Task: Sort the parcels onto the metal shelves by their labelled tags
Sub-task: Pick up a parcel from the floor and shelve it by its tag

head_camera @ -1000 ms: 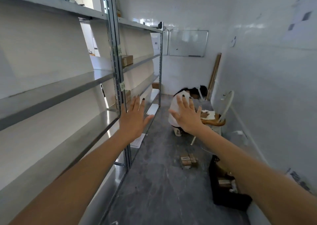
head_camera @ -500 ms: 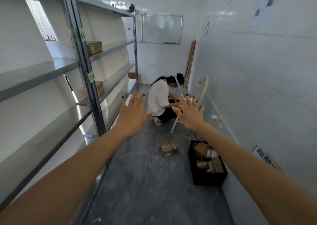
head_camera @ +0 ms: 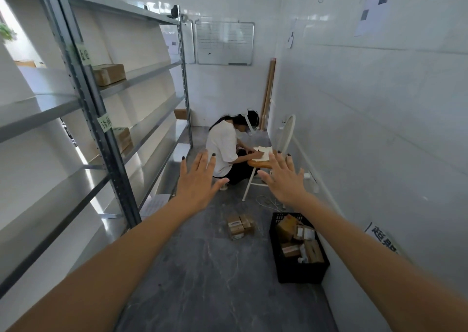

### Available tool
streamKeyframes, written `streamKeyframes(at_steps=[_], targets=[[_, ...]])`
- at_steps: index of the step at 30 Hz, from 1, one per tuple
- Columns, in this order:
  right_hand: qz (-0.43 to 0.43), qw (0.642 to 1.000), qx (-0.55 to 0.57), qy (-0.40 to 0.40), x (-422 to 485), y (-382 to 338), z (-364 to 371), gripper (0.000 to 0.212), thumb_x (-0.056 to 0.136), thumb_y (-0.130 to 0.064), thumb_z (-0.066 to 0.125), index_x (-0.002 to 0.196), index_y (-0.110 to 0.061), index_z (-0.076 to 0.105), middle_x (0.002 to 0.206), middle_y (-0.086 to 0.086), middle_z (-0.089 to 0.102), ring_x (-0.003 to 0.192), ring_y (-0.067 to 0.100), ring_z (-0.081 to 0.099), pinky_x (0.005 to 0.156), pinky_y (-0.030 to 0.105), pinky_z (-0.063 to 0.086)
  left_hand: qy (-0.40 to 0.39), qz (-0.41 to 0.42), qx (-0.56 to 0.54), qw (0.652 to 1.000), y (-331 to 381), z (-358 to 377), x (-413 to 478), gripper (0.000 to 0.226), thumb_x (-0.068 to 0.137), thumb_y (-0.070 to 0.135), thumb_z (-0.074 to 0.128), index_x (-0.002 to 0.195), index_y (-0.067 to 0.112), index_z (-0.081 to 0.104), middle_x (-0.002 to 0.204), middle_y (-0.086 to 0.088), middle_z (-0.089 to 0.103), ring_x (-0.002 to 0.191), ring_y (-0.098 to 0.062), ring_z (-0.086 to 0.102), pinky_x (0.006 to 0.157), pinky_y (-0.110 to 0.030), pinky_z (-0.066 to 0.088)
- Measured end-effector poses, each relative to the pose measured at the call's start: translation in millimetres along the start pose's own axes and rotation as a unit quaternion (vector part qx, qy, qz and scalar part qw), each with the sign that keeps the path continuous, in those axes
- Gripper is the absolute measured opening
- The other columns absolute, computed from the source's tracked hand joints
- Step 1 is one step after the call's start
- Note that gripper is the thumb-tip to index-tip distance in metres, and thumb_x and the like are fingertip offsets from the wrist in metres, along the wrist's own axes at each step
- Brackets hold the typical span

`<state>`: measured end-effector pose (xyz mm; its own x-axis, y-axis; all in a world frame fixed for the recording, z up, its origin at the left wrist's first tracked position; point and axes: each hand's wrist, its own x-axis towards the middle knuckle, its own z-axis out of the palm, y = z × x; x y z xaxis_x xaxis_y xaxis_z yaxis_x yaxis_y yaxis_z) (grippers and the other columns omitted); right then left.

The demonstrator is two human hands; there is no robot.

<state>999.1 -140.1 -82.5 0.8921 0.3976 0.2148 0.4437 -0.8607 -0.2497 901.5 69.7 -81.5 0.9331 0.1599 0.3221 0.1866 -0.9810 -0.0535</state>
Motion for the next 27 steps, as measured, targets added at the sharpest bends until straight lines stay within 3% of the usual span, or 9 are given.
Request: streamKeyframes(at_steps=[12, 19, 27], targets=[[0.022, 0.999, 0.005, -0.031, 40, 48, 23, 0.068, 0.093, -0.060, 0.023, 0.150, -0.028, 0.003, 0.160, 0.001, 0.002, 0.146, 0.029, -0.004, 0.113, 0.062, 0.004, -0.054, -0.005, -0.028, 0.998, 31, 40, 50, 0.077, 0.089, 0.065, 0.014, 0.150, 0.020, 0.000, 0.160, -0.005, -0.003, 0.147, -0.019, -0.005, 0.118, -0.052, -0.001], [0.036, 0.999, 0.005, -0.033, 79, 57, 29, 0.068, 0.093, -0.059, 0.023, 0.150, -0.027, 0.004, 0.160, 0.004, 0.002, 0.146, 0.029, -0.005, 0.112, 0.064, 0.012, -0.036, 0.014, -0.047, 0.998, 20, 51, 100, 0.076, 0.090, 0.064, 0.018, 0.150, 0.018, 0.007, 0.160, -0.005, 0.002, 0.147, -0.020, -0.003, 0.117, -0.053, 0.000], [0.067, 0.997, -0.007, -0.049, 132, 61, 48, 0.069, 0.093, -0.058, 0.024, 0.150, -0.027, 0.002, 0.160, 0.002, -0.001, 0.146, 0.028, -0.006, 0.113, 0.061, 0.007, -0.065, 0.035, -0.063, 0.995, -2, 74, 166, 0.078, 0.089, 0.065, 0.019, 0.150, 0.020, 0.001, 0.159, -0.004, -0.009, 0.147, -0.020, -0.010, 0.116, -0.057, 0.001]])
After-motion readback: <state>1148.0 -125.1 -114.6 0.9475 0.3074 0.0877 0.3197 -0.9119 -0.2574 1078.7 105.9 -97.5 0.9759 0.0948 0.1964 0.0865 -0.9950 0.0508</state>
